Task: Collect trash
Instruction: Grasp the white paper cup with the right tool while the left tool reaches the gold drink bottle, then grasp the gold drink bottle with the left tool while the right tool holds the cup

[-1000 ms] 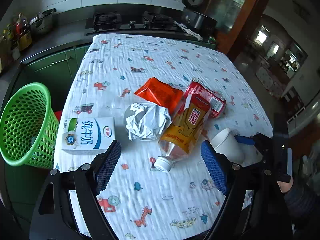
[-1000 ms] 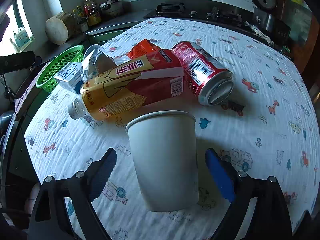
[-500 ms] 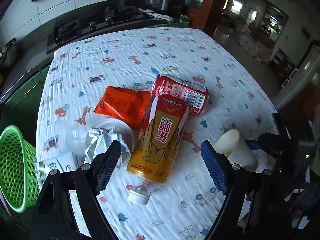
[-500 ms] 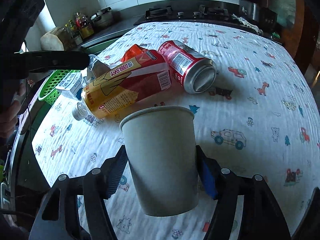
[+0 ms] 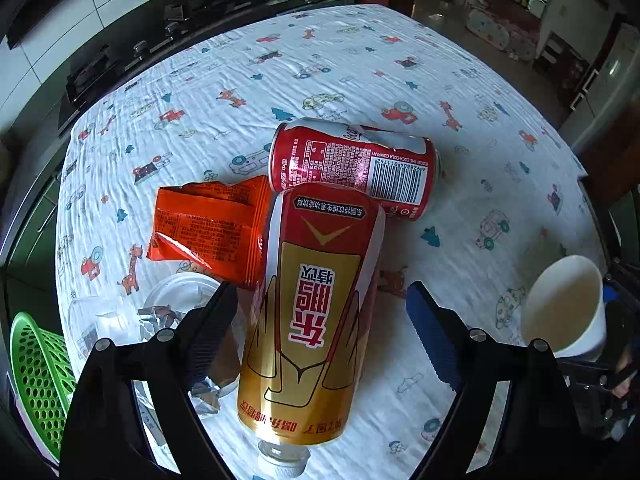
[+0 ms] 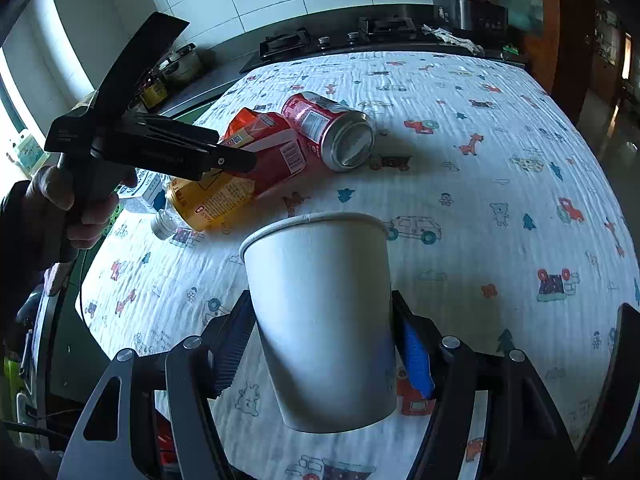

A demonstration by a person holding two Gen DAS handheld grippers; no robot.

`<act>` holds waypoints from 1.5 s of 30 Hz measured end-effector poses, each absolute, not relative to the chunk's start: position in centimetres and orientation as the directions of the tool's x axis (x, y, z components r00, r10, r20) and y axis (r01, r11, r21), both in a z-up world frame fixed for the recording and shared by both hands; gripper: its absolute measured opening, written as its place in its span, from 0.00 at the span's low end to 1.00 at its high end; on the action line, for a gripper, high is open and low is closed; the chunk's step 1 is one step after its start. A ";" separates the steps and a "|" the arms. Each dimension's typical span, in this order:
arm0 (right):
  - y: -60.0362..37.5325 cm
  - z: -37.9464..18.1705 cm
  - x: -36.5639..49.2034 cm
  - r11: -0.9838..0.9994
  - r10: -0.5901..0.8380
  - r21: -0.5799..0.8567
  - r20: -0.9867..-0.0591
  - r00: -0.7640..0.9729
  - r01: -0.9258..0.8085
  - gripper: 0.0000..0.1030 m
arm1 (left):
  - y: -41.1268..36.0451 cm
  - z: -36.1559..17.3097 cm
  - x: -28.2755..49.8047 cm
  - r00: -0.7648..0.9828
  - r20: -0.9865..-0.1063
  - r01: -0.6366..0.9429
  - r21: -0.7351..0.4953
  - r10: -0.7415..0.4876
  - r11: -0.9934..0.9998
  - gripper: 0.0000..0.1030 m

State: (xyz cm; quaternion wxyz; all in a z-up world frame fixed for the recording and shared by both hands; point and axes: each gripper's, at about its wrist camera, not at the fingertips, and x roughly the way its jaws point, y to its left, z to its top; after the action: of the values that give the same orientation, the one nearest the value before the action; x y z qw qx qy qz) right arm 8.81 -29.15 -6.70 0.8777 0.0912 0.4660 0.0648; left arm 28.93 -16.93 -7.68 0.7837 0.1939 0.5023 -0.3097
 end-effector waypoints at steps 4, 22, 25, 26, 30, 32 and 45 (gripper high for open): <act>-29.7 -6.7 8.2 0.974 0.190 0.227 -0.806 0.561 -0.004 0.63 | -17.2 -8.5 29.4 0.296 -0.915 0.679 0.001 -0.273 0.734 0.83; -30.0 -6.5 7.6 0.969 0.188 0.246 -0.796 0.575 0.023 0.63 | -17.8 -8.9 28.8 0.328 -0.907 0.708 0.049 -0.266 0.705 0.64; -30.0 -6.3 7.5 0.969 0.191 0.248 -0.791 0.581 0.019 0.63 | -17.5 -7.9 28.2 0.338 -0.895 0.709 0.039 -0.291 0.704 0.64; -30.0 -6.2 7.5 0.968 0.193 0.249 -0.789 0.584 0.016 0.63 | -17.4 -7.5 27.9 0.343 -0.890 0.709 0.034 -0.302 0.705 0.64; -29.8 -5.7 7.6 0.966 0.207 0.260 -0.779 0.592 0.005 0.63 | -16.5 -5.9 26.8 0.363 -0.869 0.704 0.019 -0.336 0.710 0.63; -29.6 -5.4 7.8 0.964 0.217 0.266 -0.773 0.596 -0.006 0.63 | -15.8 -5.0 26.4 0.370 -0.859 0.693 0.001 -0.354 0.721 0.63; -25.5 -3.1 10.4 0.947 0.317 0.275 -0.731 0.604 -0.164 0.63 | -7.7 0.2 24.1 0.477 -0.792 0.563 -0.057 -0.380 0.825 0.63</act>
State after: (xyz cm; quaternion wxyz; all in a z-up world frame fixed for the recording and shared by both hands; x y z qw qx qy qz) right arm 10.44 -25.55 -3.14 0.8910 0.0903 0.4238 0.1352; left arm 24.13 -7.70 0.18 0.8528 0.1060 0.4302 -0.2763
